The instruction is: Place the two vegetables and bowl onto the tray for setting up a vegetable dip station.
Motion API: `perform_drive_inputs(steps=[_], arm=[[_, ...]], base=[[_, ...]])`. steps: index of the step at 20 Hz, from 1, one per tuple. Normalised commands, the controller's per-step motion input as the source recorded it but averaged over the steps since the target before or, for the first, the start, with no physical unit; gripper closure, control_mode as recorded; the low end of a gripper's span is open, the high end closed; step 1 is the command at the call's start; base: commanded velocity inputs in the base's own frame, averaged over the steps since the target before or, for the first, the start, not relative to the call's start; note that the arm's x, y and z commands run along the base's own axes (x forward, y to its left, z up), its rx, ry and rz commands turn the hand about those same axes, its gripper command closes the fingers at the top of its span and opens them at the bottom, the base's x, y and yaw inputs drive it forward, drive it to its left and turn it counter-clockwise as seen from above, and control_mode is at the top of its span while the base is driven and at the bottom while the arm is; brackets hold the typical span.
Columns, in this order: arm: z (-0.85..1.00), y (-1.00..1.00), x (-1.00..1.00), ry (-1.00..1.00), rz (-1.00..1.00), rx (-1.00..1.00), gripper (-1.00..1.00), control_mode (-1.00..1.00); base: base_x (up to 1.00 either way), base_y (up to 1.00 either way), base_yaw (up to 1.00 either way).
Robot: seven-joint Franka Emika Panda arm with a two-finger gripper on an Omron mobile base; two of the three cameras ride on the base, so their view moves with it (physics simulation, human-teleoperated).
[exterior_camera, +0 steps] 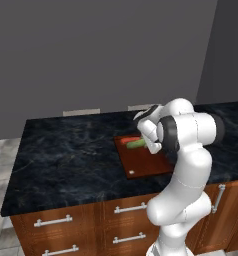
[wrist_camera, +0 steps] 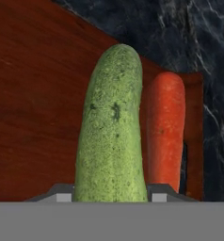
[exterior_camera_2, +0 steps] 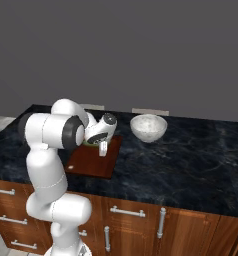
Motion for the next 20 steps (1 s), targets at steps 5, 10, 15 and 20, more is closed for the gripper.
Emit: perform_drive_inputs(steps=[5, 10, 15, 20], arm=[[0.00, 0.00, 0.00, -0.06, 0.00, 0.00, 1.00, -1.00], [0.06, 0.00, 0.00, -0.05, 0.00, 0.00, 1.00, -1.00], [0.00, 0.00, 0.11, -0.03, 0.00, 0.00, 1.00, -1.00], [0.00, 0.00, 0.26, -0.02, 0.00, 0.00, 1.00, -1.00]], base=[[0.00, 0.00, 0.00], [0.00, 0.00, 0.00], [0.00, 0.00, 0.00], [0.00, 0.00, 0.00]])
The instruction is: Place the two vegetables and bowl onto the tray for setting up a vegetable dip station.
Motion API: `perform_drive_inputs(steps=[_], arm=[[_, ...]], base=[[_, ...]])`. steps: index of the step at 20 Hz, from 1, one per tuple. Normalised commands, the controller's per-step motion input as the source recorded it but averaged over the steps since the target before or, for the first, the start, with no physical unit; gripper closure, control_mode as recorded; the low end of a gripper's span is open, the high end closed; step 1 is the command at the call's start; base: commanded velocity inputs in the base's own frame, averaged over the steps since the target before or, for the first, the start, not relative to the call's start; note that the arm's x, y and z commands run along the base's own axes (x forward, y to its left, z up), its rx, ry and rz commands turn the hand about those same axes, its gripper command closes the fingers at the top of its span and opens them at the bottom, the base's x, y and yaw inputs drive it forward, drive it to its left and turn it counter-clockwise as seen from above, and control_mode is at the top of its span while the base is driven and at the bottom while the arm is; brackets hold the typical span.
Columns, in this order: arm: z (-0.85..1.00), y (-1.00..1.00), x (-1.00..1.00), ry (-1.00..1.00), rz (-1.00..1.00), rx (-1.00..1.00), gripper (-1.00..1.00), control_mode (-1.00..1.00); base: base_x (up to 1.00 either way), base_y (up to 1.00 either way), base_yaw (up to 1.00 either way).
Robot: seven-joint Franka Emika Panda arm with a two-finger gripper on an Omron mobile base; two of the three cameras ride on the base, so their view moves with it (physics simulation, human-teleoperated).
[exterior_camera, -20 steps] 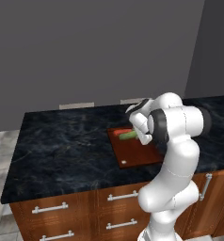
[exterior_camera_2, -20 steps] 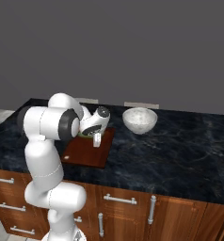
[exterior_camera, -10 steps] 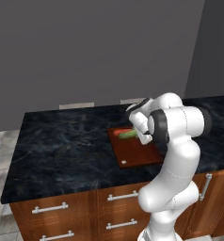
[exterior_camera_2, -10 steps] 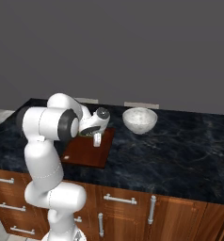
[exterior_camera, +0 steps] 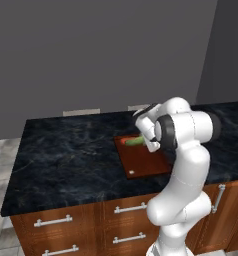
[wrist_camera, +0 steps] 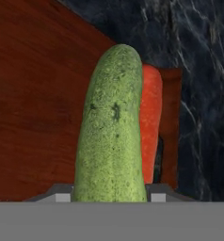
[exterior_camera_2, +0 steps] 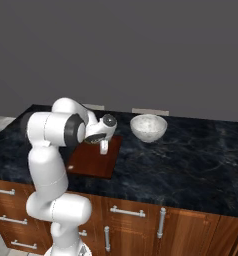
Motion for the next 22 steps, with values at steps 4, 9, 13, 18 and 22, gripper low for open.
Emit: perform_drive_inputs(steps=[4, 9, 13, 18, 22], arm=[[0.00, 0.00, 0.30, 0.00, 0.00, 0.00, 1.00, -1.00], [0.00, 0.00, 0.22, 0.00, 0.00, 0.00, 1.00, -1.00], [-0.02, 0.00, 0.11, 0.00, 0.00, 0.00, 1.00, -1.00], [-0.04, 0.00, 0.00, 0.00, 0.00, 0.00, 1.00, -1.00], [-0.14, 0.00, 0.00, 0.00, 0.00, 0.00, -1.00, -1.00]], base=[[0.00, 0.00, 0.00], [0.00, 0.00, 0.00], [0.00, 0.00, 0.00], [0.00, 0.00, 0.00], [0.00, 0.00, 0.00]])
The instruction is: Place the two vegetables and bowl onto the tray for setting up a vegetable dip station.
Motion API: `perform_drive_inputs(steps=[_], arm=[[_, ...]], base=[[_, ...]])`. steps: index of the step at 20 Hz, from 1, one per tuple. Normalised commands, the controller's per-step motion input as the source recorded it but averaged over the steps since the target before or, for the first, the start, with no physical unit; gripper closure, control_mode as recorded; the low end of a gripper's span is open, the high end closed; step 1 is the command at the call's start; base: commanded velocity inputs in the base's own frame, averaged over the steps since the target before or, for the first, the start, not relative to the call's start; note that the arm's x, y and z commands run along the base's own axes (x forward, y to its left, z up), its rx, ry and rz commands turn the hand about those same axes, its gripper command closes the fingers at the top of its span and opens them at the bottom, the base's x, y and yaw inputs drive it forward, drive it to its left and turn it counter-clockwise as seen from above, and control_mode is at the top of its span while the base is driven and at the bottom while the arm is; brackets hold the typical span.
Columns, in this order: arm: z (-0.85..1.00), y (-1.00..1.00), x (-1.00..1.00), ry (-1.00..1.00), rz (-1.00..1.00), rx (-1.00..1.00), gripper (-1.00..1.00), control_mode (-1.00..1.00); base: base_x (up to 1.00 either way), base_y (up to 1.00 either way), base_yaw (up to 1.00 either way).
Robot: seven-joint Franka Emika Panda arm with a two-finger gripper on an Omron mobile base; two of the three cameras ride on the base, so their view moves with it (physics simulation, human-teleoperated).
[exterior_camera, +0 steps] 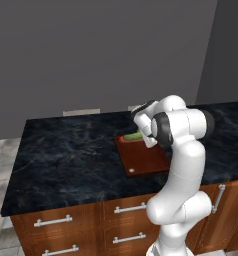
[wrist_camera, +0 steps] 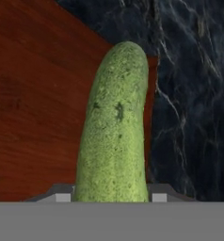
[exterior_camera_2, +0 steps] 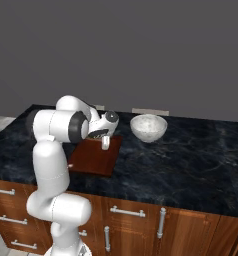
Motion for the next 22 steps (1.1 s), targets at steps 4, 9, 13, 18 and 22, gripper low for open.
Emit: perform_drive_inputs(steps=[4, 9, 13, 18, 22], arm=[[-0.01, 0.00, 0.00, 0.00, 0.00, 0.00, -1.00, -1.00], [0.00, 0.00, 0.00, 0.00, 0.00, 0.00, -1.00, -1.00], [0.00, 0.00, -0.11, 0.00, 0.00, 0.00, -1.00, -1.00], [0.05, 0.00, -0.06, 0.06, 0.00, 0.00, -1.00, -1.00], [0.16, 0.00, -0.01, 0.13, 0.00, -0.01, -1.00, -1.00]], base=[[0.00, 0.00, 0.00], [0.00, 0.00, 0.00], [0.00, 0.00, 0.00], [0.00, 0.00, 0.00], [0.00, 0.00, 0.00]])
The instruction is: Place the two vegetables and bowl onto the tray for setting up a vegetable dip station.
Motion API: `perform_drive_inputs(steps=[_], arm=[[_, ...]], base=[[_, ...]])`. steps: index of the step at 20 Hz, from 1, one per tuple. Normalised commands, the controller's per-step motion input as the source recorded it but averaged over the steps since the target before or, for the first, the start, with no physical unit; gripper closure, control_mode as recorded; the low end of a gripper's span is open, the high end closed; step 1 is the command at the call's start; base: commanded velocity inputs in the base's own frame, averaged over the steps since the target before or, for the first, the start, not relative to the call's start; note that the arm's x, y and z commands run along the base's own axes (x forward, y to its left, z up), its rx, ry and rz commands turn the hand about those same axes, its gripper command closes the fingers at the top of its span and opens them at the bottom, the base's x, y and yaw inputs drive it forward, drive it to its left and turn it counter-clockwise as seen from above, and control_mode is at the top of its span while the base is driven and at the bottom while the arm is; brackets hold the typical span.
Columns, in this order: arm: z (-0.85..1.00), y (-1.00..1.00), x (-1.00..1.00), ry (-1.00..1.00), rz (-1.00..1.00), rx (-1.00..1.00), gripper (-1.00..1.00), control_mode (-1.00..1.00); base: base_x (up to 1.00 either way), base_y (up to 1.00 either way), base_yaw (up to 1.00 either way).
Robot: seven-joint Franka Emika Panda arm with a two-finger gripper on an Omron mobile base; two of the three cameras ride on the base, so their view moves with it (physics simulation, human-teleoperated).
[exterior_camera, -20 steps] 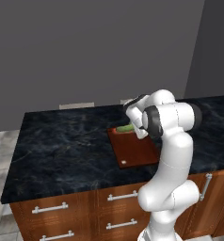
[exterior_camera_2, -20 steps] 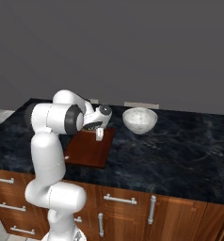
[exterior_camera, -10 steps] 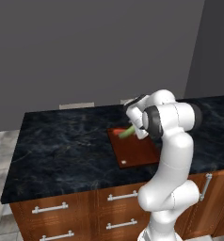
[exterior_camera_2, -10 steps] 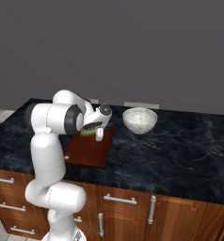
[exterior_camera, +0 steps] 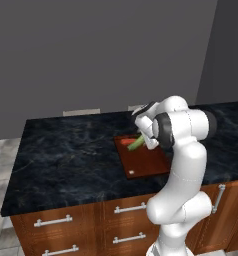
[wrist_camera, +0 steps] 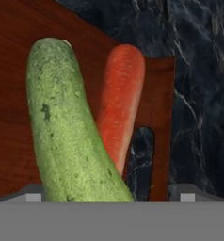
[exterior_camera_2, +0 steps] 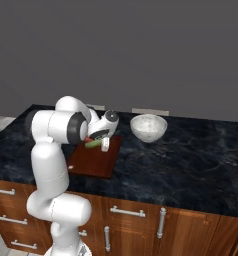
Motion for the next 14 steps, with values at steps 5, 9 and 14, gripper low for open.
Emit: perform_drive_inputs(steps=[5, 9, 14], arm=[[0.31, 0.00, 0.00, 0.12, 0.00, 0.00, -1.00, -1.00], [0.32, 0.00, 0.00, 0.16, 0.00, 0.00, -1.00, -1.00], [0.22, 0.00, 0.02, 0.13, 0.00, 0.00, -1.00, -1.00]], base=[[0.00, 0.00, 0.00], [0.00, 0.00, 0.00], [0.00, 0.00, 0.00]])
